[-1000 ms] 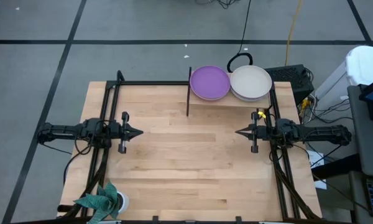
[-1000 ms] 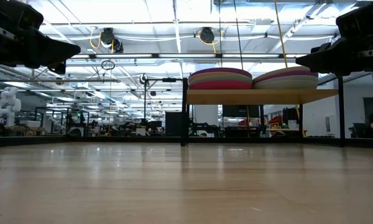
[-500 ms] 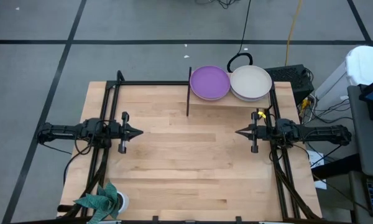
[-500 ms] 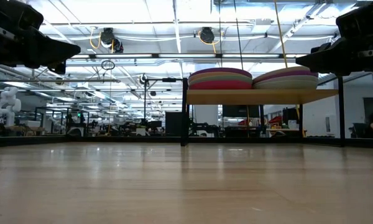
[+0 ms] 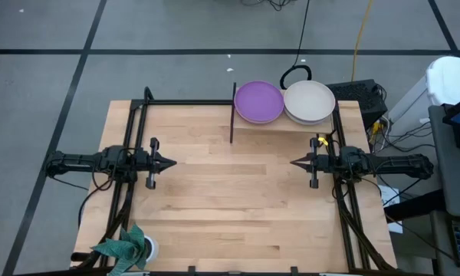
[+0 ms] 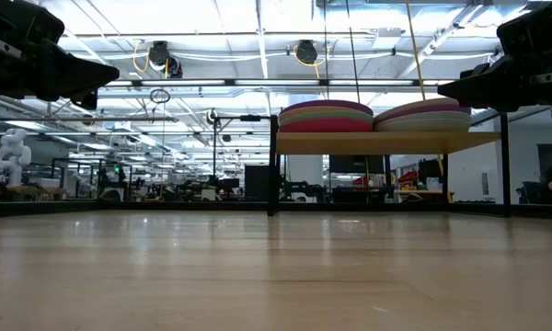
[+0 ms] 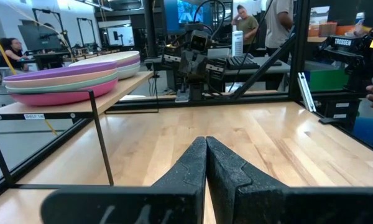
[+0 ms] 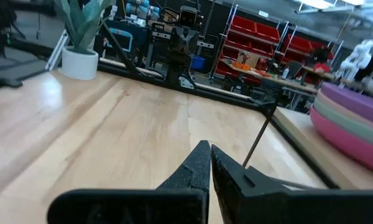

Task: Place and stack plates onto a shelf
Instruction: Return to Home Position

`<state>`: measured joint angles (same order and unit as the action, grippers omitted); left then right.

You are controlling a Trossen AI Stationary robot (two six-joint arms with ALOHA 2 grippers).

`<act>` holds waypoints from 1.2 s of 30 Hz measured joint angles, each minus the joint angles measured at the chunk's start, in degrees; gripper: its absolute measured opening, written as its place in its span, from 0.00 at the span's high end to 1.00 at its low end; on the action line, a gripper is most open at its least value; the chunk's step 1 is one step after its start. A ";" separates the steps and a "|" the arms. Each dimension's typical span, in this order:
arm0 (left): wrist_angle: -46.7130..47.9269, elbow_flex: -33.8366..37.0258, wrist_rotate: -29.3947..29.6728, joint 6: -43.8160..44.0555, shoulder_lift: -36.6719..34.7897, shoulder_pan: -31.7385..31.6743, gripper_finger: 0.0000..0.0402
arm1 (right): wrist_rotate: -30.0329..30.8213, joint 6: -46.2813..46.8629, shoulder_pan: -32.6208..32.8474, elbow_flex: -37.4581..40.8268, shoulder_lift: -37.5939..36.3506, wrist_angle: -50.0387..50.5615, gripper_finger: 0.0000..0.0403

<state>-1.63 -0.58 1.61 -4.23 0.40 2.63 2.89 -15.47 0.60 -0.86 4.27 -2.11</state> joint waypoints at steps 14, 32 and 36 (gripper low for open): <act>-0.01 0.00 0.01 0.00 0.00 0.00 0.97 | -0.01 12.72 0.00 0.00 0.00 0.00 1.00; -0.01 -0.02 0.01 0.00 0.00 0.00 0.97 | -0.01 14.39 0.00 0.00 0.00 0.00 1.00; 0.00 -0.02 0.02 0.00 0.00 0.00 0.97 | -0.01 14.39 0.00 0.00 0.00 0.00 1.00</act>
<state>-1.63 -0.60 1.63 -4.23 0.40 2.63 2.87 -1.08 0.60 -0.86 4.27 -2.11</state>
